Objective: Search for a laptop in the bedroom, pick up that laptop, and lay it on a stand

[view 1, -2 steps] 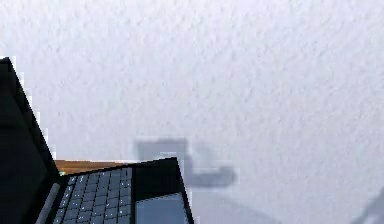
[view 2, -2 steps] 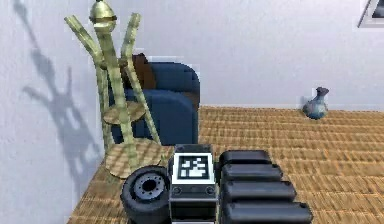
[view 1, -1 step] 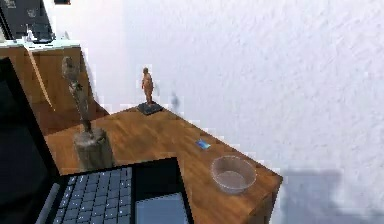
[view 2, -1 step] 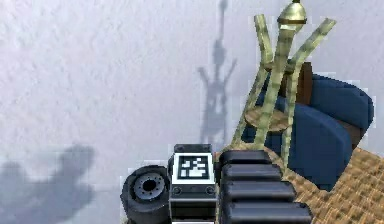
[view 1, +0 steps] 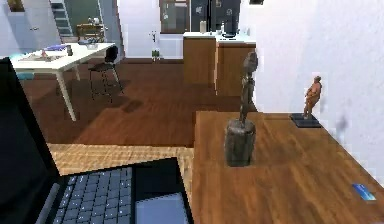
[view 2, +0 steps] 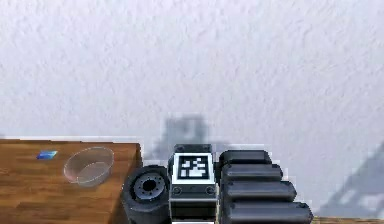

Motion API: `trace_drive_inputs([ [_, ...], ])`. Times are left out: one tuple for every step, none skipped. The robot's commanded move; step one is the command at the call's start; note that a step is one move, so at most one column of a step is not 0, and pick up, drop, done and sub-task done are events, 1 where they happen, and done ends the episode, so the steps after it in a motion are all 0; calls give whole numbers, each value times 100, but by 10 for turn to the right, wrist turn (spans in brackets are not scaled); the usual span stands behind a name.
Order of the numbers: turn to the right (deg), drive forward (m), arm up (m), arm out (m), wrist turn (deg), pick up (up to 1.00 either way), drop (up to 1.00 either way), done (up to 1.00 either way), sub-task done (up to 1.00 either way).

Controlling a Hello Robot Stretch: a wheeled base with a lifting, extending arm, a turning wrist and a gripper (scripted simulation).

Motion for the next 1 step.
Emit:
trace_drive_inputs([
  [-450,0,0,0,0,0,0,0,0],
])
